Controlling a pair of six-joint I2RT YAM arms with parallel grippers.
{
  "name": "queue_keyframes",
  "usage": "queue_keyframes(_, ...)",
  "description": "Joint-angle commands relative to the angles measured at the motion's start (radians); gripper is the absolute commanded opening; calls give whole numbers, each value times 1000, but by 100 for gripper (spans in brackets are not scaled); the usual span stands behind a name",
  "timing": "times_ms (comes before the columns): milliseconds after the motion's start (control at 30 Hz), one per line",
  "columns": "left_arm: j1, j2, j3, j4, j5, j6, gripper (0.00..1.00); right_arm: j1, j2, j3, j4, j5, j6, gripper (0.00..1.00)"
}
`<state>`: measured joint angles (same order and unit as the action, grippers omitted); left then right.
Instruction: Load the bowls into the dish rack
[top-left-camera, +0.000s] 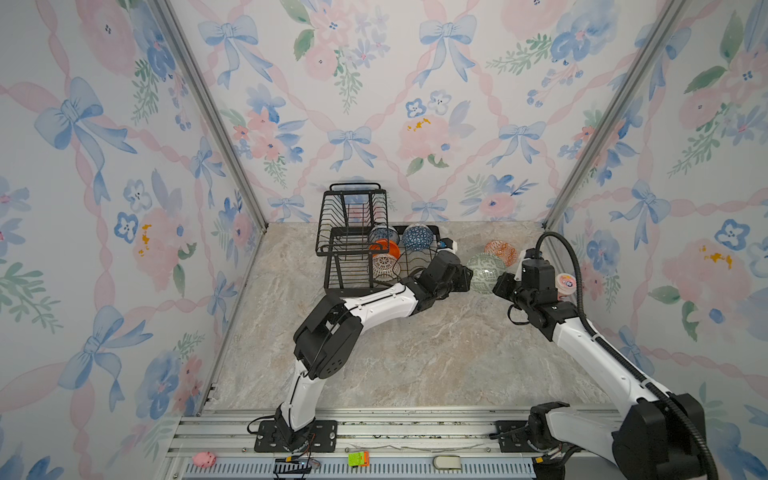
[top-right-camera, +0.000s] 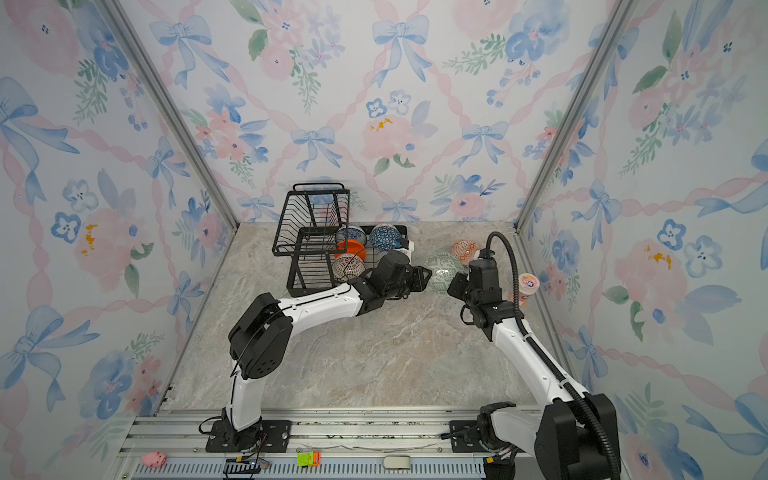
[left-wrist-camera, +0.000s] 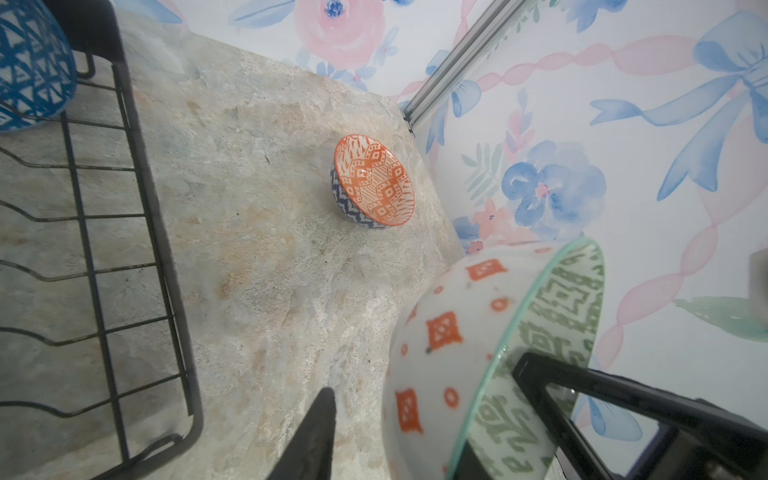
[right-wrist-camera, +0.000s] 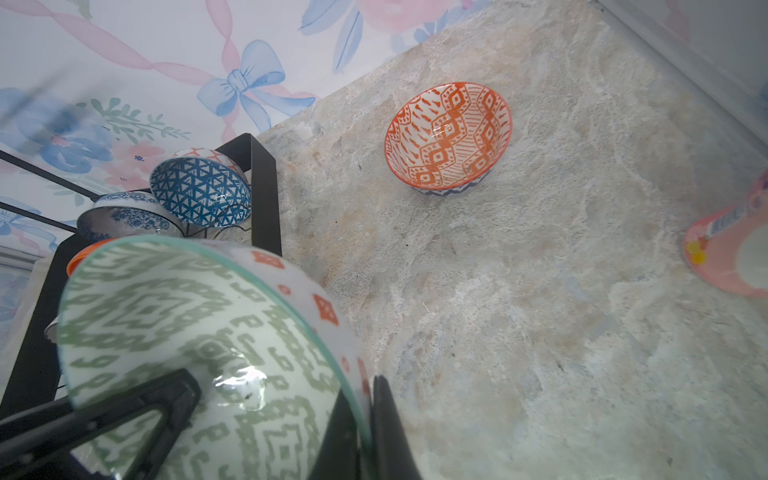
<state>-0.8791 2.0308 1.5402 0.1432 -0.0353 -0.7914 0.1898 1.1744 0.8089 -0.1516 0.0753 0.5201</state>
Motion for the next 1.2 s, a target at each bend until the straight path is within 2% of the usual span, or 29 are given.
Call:
queue_keyframes(0, -7, 20, 26, 9, 4, 3, 28, -7, -25, -6, 90, -27, 19, 0)
queue_keyframes(133, -10, 20, 19, 12, 5, 3, 21, -4, -22, -11, 100, -35, 21, 0)
queue_keyframes(500, -10, 4, -26, 54, -1, 0, 1, 0, -18, -19, 120, -56, 26, 9)
queue_keyframes(633, -10, -7, -38, 59, -16, -1, 0, 2, -13, -19, 127, -72, 27, 14)
queue_keyframes(933, -8, -87, -134, 110, -140, -14, 0, 0, -2, -20, 136, -84, 35, 30)
queue_keyframes(1167, -7, -120, -181, 136, -227, -18, 0, -1, -15, -31, 156, -98, 36, 54)
